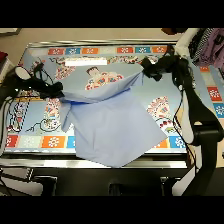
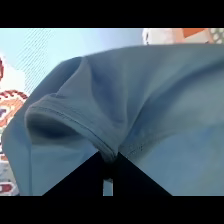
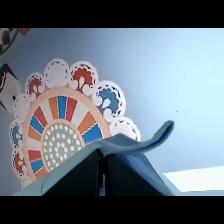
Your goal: Fold the clothes and pants, and hang the long-sleeved shirts on hangers.
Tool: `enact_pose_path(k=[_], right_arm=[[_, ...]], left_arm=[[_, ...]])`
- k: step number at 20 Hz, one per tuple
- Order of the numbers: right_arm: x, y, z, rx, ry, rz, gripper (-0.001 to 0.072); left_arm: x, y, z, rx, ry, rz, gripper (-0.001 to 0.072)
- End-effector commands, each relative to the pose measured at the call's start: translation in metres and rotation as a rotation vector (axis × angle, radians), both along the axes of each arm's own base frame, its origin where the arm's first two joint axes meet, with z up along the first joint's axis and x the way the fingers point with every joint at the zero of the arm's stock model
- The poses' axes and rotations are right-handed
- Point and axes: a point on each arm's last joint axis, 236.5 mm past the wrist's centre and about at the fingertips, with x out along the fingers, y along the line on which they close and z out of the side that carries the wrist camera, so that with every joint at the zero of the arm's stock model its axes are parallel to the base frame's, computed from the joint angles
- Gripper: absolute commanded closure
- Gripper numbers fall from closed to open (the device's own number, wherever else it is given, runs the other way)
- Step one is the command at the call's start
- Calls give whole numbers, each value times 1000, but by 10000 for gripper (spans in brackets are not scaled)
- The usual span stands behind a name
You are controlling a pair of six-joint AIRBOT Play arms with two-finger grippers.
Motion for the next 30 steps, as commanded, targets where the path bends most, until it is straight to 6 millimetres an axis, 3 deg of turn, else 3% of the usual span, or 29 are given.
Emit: enact_pose_path(k=[1,2,4,6,8,11,12,14,17,20,25,30], right_arm=[[11,16,-56,113,73,-31,668],[6,16,-62,107,98,-19,609],[-7,8,-61,79,135,35,367],[-30,-17,-46,23,167,133,226],[-63,-59,-22,-34,212,230,222],[-117,-136,4,-87,303,257,223],[-137,-157,8,-86,332,248,223],[-178,-180,1,-62,395,245,223],[-246,-183,-36,-17,510,252,212],[-294,-167,-81,8,575,237,212],[-334,-143,-128,67,629,253,214],[-336,-135,-135,93,615,247,234]], left_arm=[[0,-9,-58,-13,98,-8,683],[0,-9,-60,-12,102,-9,683],[0,-7,-58,-12,101,-8,683],[-1,-5,-53,-8,94,-31,683],[-5,-3,-42,-9,100,-57,683],[-7,0,-27,-8,89,-63,682],[-6,1,-23,-9,82,-61,683],[-9,0,-19,-9,82,-65,683],[-14,-1,-20,-11,103,-75,683],[-14,-1,-20,-11,103,-74,683],[-14,-1,-20,-11,103,-75,683],[-14,-1,-20,-11,103,-74,682]])
